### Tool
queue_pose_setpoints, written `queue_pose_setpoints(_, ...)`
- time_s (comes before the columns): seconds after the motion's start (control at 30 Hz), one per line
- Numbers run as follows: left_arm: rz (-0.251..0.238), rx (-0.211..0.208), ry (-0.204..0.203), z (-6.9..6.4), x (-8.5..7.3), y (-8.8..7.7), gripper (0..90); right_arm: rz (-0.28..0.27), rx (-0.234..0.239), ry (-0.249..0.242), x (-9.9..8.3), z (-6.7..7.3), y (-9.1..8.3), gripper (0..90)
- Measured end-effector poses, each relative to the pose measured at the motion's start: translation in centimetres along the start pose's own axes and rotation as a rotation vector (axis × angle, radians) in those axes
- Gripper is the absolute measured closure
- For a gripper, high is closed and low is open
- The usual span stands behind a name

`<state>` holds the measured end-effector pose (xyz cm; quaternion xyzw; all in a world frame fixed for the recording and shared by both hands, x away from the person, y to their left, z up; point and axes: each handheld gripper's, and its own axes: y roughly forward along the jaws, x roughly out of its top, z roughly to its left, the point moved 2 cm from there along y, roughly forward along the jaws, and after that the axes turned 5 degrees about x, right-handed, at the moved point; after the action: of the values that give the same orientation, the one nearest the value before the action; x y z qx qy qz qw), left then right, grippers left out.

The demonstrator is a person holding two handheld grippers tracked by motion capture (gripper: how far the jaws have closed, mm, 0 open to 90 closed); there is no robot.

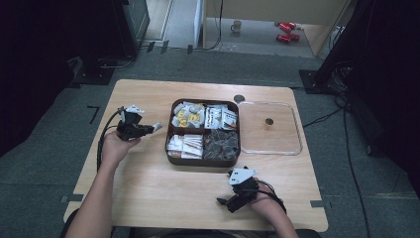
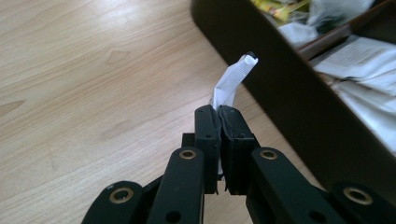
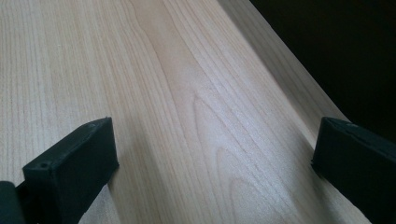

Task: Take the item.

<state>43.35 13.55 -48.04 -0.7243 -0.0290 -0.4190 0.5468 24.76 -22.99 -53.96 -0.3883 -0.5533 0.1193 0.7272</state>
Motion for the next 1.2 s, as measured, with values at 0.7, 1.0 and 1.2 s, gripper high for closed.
queue_pose_setpoints(0.7, 0.033, -0.011, 0.008, -0.4, -0.3, 3.4, 80.5, 0.001, -0.004, 0.003, 0.0, 0.1, 0.0, 0.0)
queue_pose_setpoints(1.0, 0.031, -0.031, -0.041, 0.0, -0.3, 3.2, 65.5, 0.0, -0.005, 0.004, 0.0, 0.1, 0.0, 0.0)
queue_pose_setpoints(1.2, 0.015, -0.038, -0.05, -0.1, -0.1, 2.6, 56.3, 0.0, -0.004, 0.003, 0.0, 0.1, 0.0, 0.0)
